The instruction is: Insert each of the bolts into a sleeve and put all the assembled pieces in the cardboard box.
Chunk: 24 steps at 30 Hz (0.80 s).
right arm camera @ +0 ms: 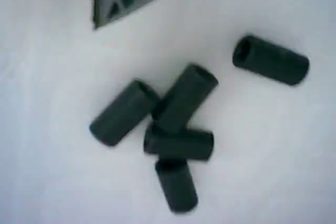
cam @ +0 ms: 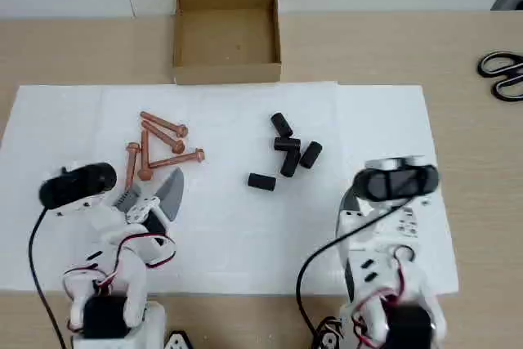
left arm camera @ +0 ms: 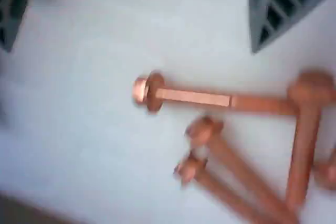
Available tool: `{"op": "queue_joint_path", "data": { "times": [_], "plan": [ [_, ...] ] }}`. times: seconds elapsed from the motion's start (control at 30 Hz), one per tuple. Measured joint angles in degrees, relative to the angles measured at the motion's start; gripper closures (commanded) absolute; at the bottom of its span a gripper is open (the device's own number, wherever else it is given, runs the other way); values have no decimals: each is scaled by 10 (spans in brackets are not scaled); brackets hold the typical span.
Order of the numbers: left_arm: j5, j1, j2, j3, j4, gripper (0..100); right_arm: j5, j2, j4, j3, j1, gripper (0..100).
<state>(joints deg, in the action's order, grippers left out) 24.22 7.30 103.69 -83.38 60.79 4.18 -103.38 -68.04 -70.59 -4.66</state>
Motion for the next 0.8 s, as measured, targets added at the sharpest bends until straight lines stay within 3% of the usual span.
{"op": "queue_joint_path", "data": {
  "times": [0.17,0.4,0.57,0.8],
  "plan": [
    [-114,68,0,82,-23,725,0,-1,1,131,0,774],
    [-132,131,0,211,-55,725,0,-8,99,286,-1,774],
    [-134,133,-43,287,10,725,0,16,179,299,2,774],
    [-135,133,-267,453,110,725,0,148,245,299,74,774]
  ]
}}
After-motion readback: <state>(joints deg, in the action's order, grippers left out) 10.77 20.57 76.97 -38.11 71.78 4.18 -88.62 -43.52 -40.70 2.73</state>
